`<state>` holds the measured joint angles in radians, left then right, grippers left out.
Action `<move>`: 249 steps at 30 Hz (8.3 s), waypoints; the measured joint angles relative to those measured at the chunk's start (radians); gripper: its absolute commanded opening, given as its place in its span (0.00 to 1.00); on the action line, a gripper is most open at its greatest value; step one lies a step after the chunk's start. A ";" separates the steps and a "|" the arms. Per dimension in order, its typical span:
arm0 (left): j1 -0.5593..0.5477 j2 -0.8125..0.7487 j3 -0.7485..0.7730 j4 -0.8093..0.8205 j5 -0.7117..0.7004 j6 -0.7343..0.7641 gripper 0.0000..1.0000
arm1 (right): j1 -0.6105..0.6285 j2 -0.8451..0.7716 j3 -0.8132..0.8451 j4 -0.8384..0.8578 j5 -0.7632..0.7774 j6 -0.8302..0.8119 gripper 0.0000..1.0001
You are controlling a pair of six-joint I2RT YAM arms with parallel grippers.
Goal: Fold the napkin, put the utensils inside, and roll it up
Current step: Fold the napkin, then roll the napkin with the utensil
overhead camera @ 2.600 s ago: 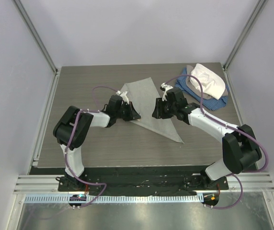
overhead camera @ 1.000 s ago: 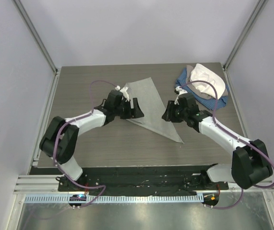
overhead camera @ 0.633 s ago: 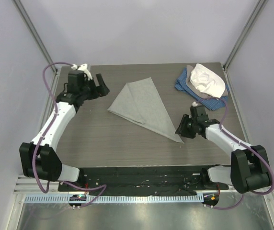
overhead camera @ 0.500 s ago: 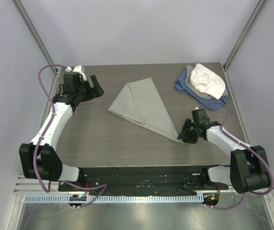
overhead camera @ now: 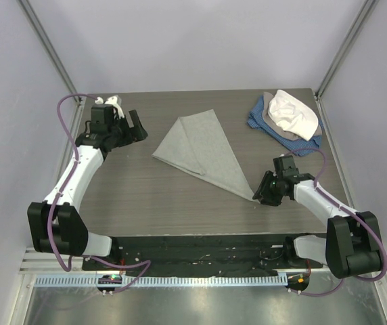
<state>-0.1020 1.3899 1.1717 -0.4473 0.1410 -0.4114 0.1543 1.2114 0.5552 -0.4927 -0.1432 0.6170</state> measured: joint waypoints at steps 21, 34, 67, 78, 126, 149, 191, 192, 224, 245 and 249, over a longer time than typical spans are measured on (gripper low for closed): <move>0.005 0.000 0.000 0.000 0.002 0.000 0.89 | -0.006 0.033 -0.010 0.030 -0.016 0.006 0.03; 0.007 -0.016 0.000 0.000 0.001 0.000 0.89 | -0.006 0.033 0.066 -0.005 -0.032 -0.071 0.01; 0.011 -0.034 -0.023 0.004 0.010 -0.004 0.90 | 0.337 0.445 0.589 0.330 -0.119 -0.011 0.01; 0.013 -0.034 -0.026 0.005 0.021 -0.008 0.90 | 0.416 0.676 0.826 0.413 -0.184 0.005 0.01; 0.050 -0.003 -0.058 0.053 0.123 -0.060 0.88 | 0.502 1.048 1.280 0.416 -0.321 -0.081 0.65; -0.055 0.409 0.093 0.068 0.148 -0.048 0.84 | 0.407 0.528 0.519 0.398 -0.127 -0.074 0.63; -0.064 0.531 0.084 0.109 0.165 0.057 0.52 | 0.313 0.578 0.382 0.605 -0.249 0.116 0.55; -0.064 0.531 0.083 0.110 0.165 0.058 0.51 | 0.313 0.578 0.382 0.606 -0.249 0.116 0.55; -0.072 0.554 0.136 -0.018 0.187 0.048 0.00 | 0.418 0.466 0.523 0.434 -0.031 -0.356 0.60; -0.029 0.592 0.208 -0.157 0.356 -0.011 0.00 | 0.819 0.803 0.701 0.667 0.469 -0.780 0.67; -0.024 0.592 0.208 -0.157 0.373 -0.025 0.00 | 0.846 0.851 0.727 0.712 0.526 -0.831 0.67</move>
<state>-0.1261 1.9816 1.3800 -0.6041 0.5137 -0.4362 1.0008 2.0621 1.2823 0.2195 0.3828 -0.2138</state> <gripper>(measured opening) 0.021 0.669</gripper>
